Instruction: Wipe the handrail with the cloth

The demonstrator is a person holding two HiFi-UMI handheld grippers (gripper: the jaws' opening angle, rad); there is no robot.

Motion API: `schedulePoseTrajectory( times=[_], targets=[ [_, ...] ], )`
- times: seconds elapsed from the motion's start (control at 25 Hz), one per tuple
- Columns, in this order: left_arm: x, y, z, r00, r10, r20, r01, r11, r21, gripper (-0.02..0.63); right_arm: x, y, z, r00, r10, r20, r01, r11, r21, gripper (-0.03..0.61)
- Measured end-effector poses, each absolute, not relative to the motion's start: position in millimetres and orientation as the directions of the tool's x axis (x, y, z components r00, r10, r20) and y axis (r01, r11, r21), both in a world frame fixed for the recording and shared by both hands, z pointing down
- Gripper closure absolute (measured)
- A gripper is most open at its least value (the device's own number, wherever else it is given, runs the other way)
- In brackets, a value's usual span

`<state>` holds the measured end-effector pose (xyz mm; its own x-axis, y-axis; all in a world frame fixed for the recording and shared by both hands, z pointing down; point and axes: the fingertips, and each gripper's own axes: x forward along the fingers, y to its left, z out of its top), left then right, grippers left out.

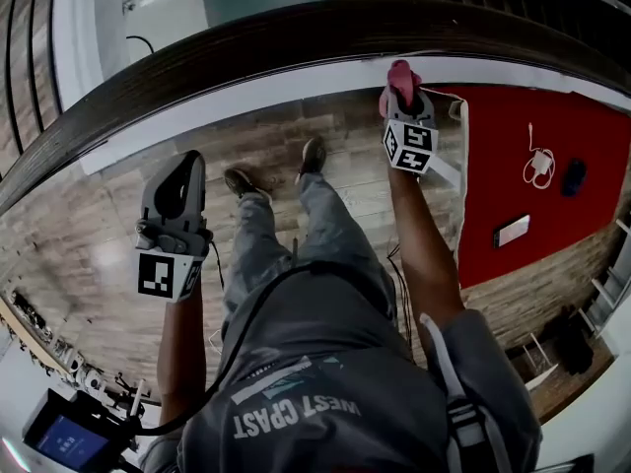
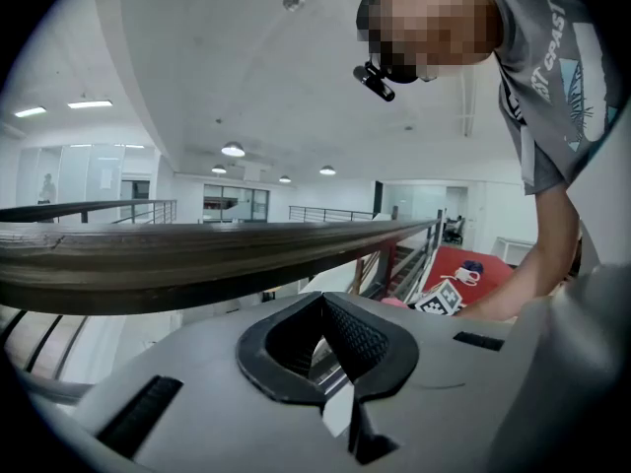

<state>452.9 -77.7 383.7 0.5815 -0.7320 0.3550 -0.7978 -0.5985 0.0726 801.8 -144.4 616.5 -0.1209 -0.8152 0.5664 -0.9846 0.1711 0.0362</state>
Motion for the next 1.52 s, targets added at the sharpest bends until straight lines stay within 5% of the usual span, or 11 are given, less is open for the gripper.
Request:
schedulePoseTrajectory(
  times=[0.2,0.48,0.8,0.96,1.08,1.36,1.52],
  targets=[
    [450,-61,422,0.561,-0.72,0.409,-0.806,-0.587,0.073,0.607,812,-192,706,-0.19,-0.77,0.609,-0.973,0.23,-0.012,0.497],
    [405,-40,464,0.53,-0.705,0.472,-0.825,-0.558,0.093,0.607,792,-222,752,-0.009,-0.809,0.588,-0.996,-0.045,-0.077,0.497],
    [375,-38,461,0.535,-0.713,0.453,-0.823,-0.561,0.09,0.607,604,-192,745,-0.421,-0.668,0.614,-0.885,0.452,-0.115,0.497],
    [343,-35,460,0.515,-0.735,0.441,-0.835,-0.546,0.065,0.607,699,-221,746,-0.187,-0.825,0.533,-0.982,0.172,-0.078,0.497],
    [319,-39,476,0.519,-0.734,0.437,-0.823,-0.567,0.026,0.607,718,-232,780,-0.148,-0.78,0.608,-0.989,0.135,-0.067,0.497],
    [283,-41,498,0.531,-0.686,0.498,-0.829,-0.541,0.138,0.607,479,-210,760,-0.515,-0.635,0.576,-0.8,0.598,-0.056,0.497],
    [271,-45,468,0.547,-0.739,0.393,-0.823,-0.56,0.095,0.607,438,-207,739,-0.514,-0.644,0.567,-0.801,0.597,-0.047,0.497]
  ],
)
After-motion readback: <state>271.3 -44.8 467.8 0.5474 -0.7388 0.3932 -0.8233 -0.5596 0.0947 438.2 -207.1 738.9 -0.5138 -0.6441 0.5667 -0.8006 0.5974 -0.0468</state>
